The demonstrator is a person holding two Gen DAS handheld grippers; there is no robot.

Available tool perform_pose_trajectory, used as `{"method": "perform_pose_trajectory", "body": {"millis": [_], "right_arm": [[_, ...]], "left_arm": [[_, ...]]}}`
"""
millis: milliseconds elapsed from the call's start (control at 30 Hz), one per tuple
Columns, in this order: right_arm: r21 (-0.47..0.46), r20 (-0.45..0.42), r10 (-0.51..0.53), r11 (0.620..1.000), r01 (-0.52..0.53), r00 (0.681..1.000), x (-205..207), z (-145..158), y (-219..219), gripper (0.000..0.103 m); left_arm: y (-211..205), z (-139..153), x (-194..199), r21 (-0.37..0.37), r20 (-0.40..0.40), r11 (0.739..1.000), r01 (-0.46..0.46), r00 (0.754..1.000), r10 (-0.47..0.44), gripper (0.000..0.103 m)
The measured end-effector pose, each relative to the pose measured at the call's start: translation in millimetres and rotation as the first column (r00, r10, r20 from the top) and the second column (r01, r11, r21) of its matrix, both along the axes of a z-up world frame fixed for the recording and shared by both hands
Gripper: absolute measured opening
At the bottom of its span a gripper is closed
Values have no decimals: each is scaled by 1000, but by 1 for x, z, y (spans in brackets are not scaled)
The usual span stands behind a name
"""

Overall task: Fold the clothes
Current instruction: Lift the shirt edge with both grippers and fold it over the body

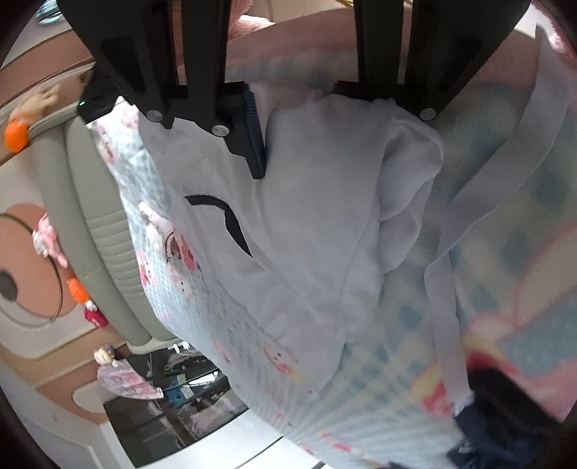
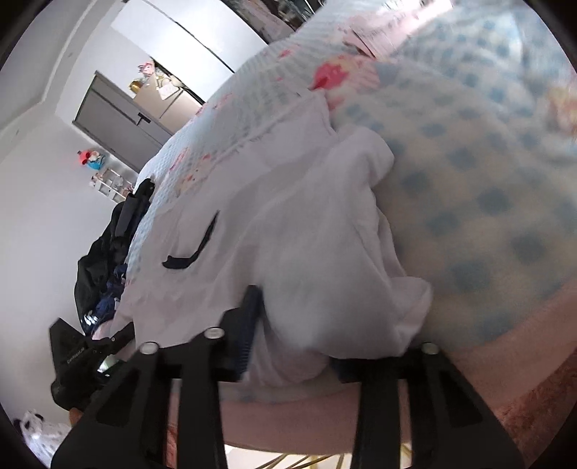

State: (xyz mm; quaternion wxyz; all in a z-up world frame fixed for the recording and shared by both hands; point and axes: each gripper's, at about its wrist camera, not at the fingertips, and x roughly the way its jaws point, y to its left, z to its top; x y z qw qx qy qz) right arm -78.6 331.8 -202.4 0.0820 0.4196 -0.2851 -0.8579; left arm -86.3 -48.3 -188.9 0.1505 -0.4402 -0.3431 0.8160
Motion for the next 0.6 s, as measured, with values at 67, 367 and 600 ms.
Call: {"method": "perform_pose_trajectory", "body": {"millis": [67, 367, 600], "right_arm": [[15, -9, 1, 1000, -1, 1000, 5, 7, 0, 24], [26, -44, 41, 999, -40, 998, 32, 38, -7, 22], [-3, 17, 38, 999, -38, 999, 66, 27, 3, 22]], "left_arm": [[1, 8, 5, -27, -14, 1000, 5, 1000, -5, 28], [-5, 36, 30, -43, -51, 999, 26, 998, -28, 26], [-13, 8, 58, 36, 19, 999, 21, 1000, -22, 26]]}}
